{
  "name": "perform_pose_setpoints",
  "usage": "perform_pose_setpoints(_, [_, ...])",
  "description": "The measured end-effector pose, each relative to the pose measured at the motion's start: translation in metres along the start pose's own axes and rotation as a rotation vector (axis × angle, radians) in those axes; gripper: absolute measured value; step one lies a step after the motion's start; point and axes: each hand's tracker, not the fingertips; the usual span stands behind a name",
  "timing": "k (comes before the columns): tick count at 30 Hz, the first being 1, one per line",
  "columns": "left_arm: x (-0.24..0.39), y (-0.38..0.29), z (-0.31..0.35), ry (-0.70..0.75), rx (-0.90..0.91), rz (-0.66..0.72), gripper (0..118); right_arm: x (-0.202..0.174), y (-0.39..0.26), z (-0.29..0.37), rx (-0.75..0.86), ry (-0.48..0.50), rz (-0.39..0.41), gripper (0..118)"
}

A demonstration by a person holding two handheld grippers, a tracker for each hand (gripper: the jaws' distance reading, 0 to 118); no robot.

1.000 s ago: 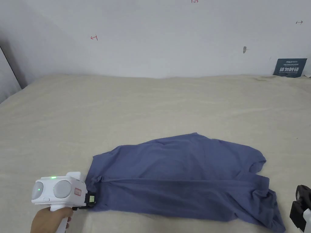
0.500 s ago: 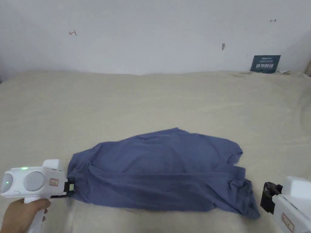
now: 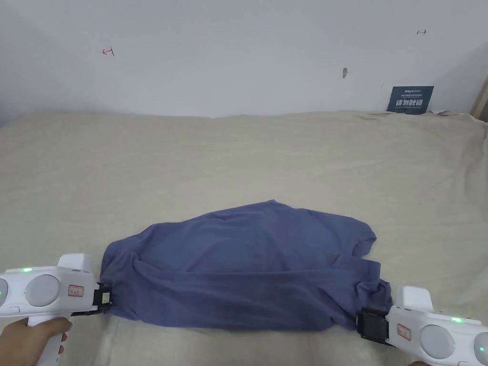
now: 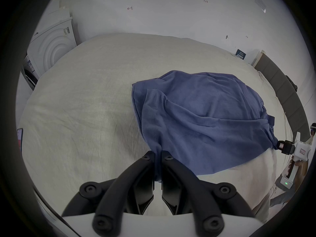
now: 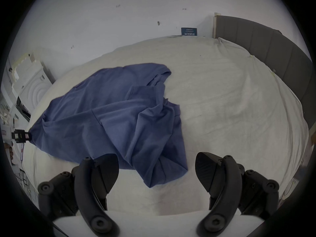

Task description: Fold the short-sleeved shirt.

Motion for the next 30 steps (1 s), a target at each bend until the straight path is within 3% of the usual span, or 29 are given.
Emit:
perform_pose_setpoints(3, [-0.002,-0.002,-0.001,0.000,-0.001,0.009,4,-0.005,0.001,-0.006,-0.039,-0.016,0.027,91])
perform_pose_setpoints(4, [-0.002,-0.003,-0.001,0.001,-0.002,0.009,4,-0.006,0.000,-0.007,-0.039,-0.016,0.035,81])
perform_pose_setpoints(5, [-0.002,-0.004,-0.001,0.001,-0.003,0.010,4,-0.008,0.000,-0.007,-0.045,-0.017,0.056,61])
perform_pose_setpoints(6, [-0.002,-0.004,-0.001,-0.001,-0.004,0.011,4,-0.009,-0.002,-0.006,-0.035,-0.014,0.056,26])
perform_pose_setpoints(7, [-0.003,-0.005,-0.001,-0.001,-0.004,0.012,4,-0.013,-0.003,0.000,-0.026,-0.016,0.053,6])
perform_pose_setpoints(11, [-0.005,-0.010,0.001,-0.004,0.001,0.020,4,-0.009,-0.006,0.019,0.018,0.012,-0.002,5])
perform_pose_setpoints(20, [-0.021,-0.028,0.031,-0.047,0.033,0.080,4,0.015,-0.010,0.084,0.077,0.046,0.004,5])
perform_pose_setpoints(30, [-0.029,-0.097,0.070,-0.047,-0.008,0.088,4,0.041,-0.055,0.130,0.034,0.078,0.007,5])
